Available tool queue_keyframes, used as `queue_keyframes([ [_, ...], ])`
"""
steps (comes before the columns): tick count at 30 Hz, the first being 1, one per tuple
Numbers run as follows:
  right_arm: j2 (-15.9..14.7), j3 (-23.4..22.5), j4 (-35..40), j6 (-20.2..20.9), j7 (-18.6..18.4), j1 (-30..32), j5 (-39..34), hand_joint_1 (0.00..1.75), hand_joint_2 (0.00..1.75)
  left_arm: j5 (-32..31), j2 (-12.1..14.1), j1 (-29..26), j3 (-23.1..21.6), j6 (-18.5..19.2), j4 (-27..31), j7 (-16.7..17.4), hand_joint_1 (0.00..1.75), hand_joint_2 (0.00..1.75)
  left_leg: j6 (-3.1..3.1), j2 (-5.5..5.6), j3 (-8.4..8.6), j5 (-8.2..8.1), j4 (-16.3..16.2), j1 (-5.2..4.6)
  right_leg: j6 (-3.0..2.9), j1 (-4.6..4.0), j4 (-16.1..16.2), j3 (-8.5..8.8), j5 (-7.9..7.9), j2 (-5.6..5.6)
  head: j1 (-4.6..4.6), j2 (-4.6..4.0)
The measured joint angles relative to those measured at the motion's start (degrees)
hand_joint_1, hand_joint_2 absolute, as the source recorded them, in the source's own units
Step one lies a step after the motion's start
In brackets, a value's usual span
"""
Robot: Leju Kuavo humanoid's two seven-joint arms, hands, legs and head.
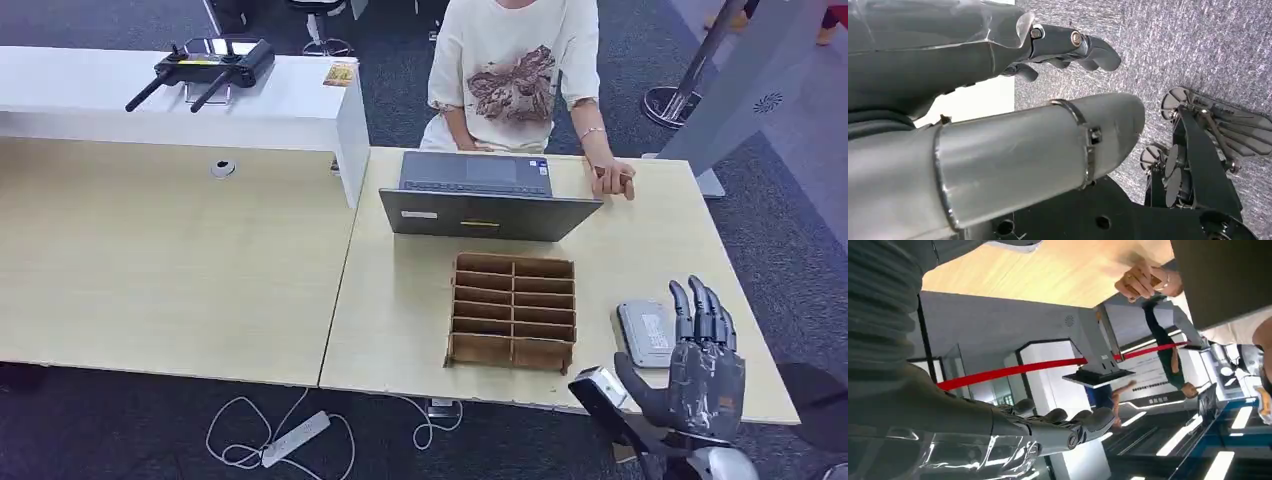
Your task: Pass the card to the sensor for recognition and then transmit it.
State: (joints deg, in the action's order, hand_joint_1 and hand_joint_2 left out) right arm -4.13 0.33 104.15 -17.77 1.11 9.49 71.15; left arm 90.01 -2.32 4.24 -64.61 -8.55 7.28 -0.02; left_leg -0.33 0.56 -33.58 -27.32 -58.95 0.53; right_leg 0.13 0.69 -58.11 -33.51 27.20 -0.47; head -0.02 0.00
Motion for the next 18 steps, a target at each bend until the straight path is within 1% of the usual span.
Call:
queue_keyframes([
  [2,0.4,0.7,0.2,0.2,-1.5,0.3,2.4,0.0,1.75,0.0,0.0,0.0,0.0,0.0,0.0,0.0,0.0,0.0,0.0,-0.01,0.01,0.0,0.0,0.0,0.0,0.0,0.0,0.0,0.0,0.0,0.02,0.0],
  [5,0.7,1.6,0.7,-1.1,-6.3,0.7,13.0,0.0,1.75,0.0,0.0,0.0,0.0,0.0,0.0,0.0,0.0,0.0,0.0,-0.02,0.0,0.0,0.0,0.0,0.0,0.0,0.0,0.0,0.0,0.02,0.0,0.0],
  [8,0.8,2.2,0.9,-1.8,-8.4,0.7,16.7,0.0,1.75,0.0,0.0,0.0,0.0,0.1,0.0,0.0,0.0,0.0,0.0,-0.04,0.0,0.0,0.0,0.0,0.0,0.0,0.0,0.0,0.0,0.02,0.0,0.0],
  [10,0.9,2.7,0.9,-1.8,-9.4,0.7,17.0,0.0,1.75,0.0,0.0,0.0,0.0,0.2,0.0,0.0,0.0,0.0,0.0,-0.04,0.0,0.0,0.0,0.0,0.0,0.0,0.0,0.0,0.0,0.02,0.02,0.0],
  [14,1.0,3.9,0.9,-1.6,-10.0,0.7,17.0,0.0,1.75,0.0,0.0,0.0,0.0,0.4,0.0,0.0,0.0,0.0,0.0,-0.04,0.0,0.0,0.0,0.0,0.0,0.0,0.0,0.0,0.0,0.02,0.02,0.0],
  [18,1.0,5.0,0.9,0.1,-10.7,0.7,17.0,0.0,1.75,0.0,0.0,0.0,0.0,0.5,0.0,0.0,0.0,0.0,0.0,-0.04,0.0,0.0,0.0,0.0,0.0,0.0,0.0,0.0,0.0,0.02,0.02,0.0],
])
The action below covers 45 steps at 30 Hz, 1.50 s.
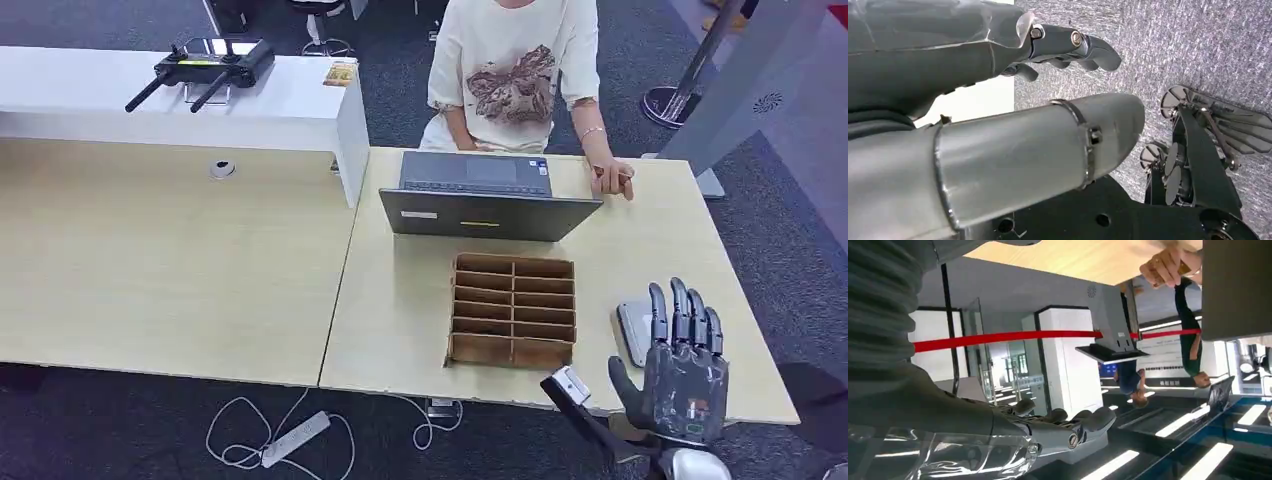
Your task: Pass the card to the sensor for recognition and then transmit it.
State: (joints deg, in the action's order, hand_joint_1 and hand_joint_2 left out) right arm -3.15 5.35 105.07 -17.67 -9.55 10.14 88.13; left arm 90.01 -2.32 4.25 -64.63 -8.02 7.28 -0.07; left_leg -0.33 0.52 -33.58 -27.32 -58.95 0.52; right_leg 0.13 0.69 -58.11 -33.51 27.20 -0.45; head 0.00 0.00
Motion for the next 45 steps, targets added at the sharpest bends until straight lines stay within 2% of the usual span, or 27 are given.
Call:
queue_keyframes([
  [13,0.0,3.2,-1.1,6.1,2.0,-1.0,-1.3,0.0,1.75,0.0,0.0,0.0,0.0,0.3,0.0,0.0,0.0,0.0,0.0,0.0,-0.01,0.0,0.0,0.0,0.0,0.0,0.0,0.0,0.0,0.0,0.0,0.0],
  [30,-0.8,6.9,-4.8,7.6,1.7,-3.0,-2.1,0.0,1.75,0.0,0.0,0.0,0.0,0.8,0.0,-0.4,0.0,0.0,0.0,0.0,-0.01,0.0,0.0,0.0,0.0,0.0,0.0,0.0,0.0,0.0,0.0,0.0],
  [45,-1.6,7.6,-7.5,10.2,1.0,-4.4,-4.2,0.0,1.75,0.0,0.0,-0.1,-0.1,1.3,0.0,-0.4,0.0,0.0,0.0,0.0,-0.01,0.0,0.0,0.0,0.0,0.0,0.0,0.0,0.0,0.0,0.0,0.0],
])
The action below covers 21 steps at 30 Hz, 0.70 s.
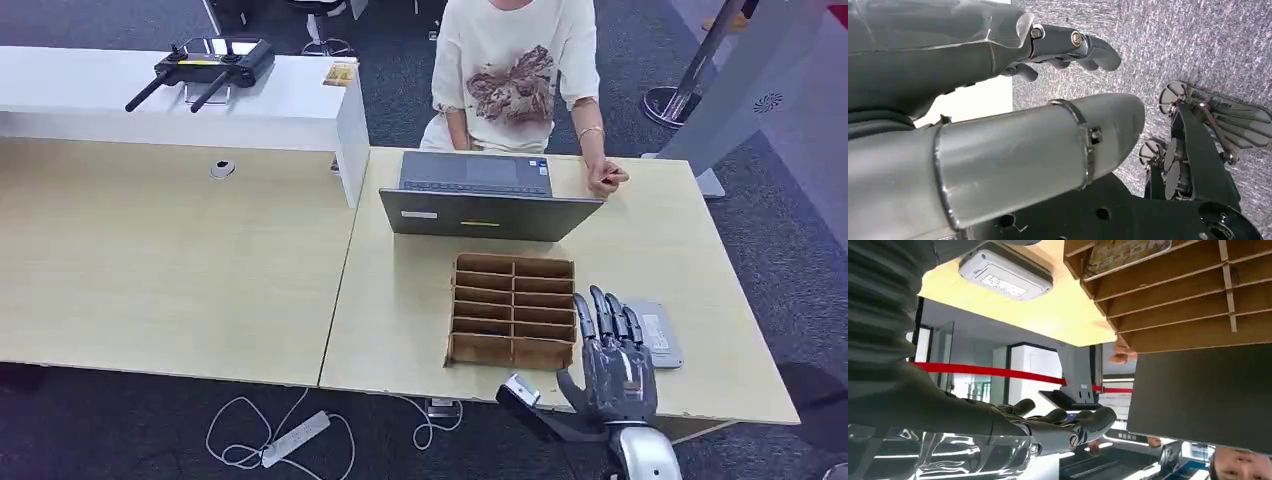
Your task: Pass the card to the sensor for recognition and then transmit it.
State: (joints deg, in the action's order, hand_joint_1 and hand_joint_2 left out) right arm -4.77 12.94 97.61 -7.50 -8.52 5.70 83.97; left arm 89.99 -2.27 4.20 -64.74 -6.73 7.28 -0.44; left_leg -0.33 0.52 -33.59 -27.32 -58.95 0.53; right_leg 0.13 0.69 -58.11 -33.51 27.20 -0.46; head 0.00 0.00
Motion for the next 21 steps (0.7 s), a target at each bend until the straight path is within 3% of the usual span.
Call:
queue_keyframes([
  [21,-0.5,0.0,-2.1,0.0,-0.2,-1.0,-1.1,0.0,1.75,0.0,0.2,0.0,-0.2,0.1,0.0,0.3,0.0,0.0,0.0,0.0,0.0,0.0,0.0,0.0,0.0,0.0,0.0,0.0,0.0,0.0,0.0,0.0],
])
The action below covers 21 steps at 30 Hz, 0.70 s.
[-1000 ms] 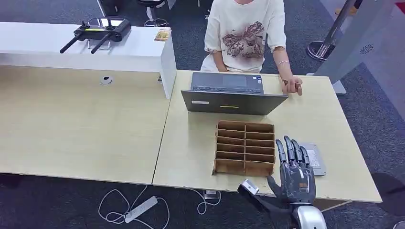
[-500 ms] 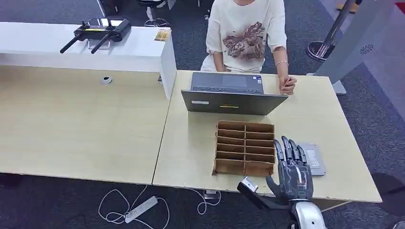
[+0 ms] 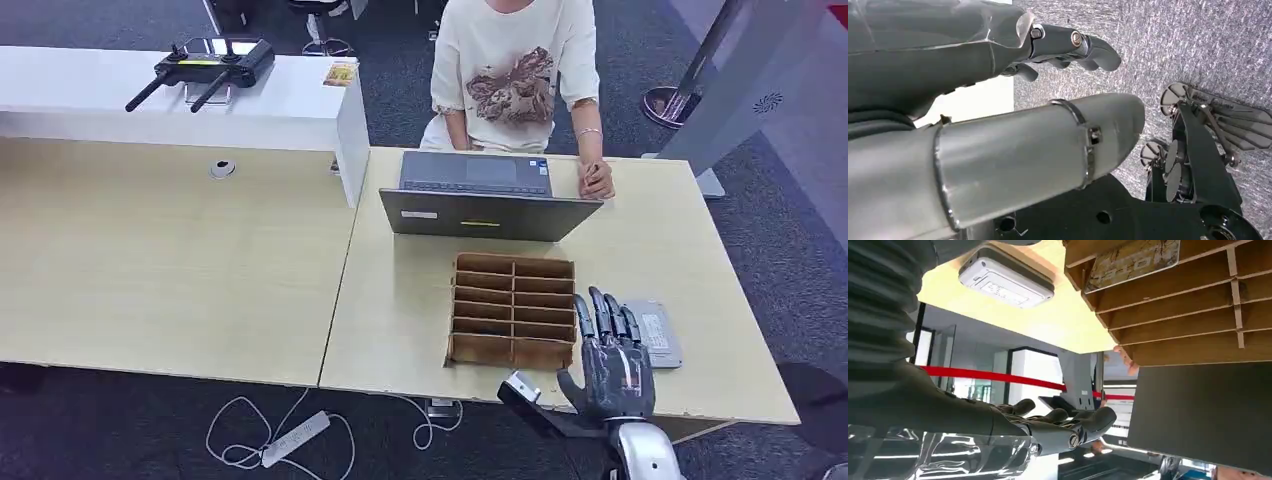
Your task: Pass the card to the sensor for recognition and then transmit it.
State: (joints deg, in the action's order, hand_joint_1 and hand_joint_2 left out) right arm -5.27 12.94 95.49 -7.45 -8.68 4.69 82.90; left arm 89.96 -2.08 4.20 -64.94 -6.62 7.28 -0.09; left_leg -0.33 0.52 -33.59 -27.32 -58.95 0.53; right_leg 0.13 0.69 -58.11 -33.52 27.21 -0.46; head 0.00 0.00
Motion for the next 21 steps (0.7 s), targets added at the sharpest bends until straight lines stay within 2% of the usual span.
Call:
queue_keyframes([
  [21,0.0,0.7,-0.4,0.1,-0.2,-0.4,-0.6,0.0,1.75,-0.3,0.2,0.0,-0.4,0.1,0.0,0.0,0.0,0.0,0.0,0.0,0.0,0.0,0.0,0.0,0.0,0.0,0.0,0.0,0.0,0.0,0.0,0.0],
])
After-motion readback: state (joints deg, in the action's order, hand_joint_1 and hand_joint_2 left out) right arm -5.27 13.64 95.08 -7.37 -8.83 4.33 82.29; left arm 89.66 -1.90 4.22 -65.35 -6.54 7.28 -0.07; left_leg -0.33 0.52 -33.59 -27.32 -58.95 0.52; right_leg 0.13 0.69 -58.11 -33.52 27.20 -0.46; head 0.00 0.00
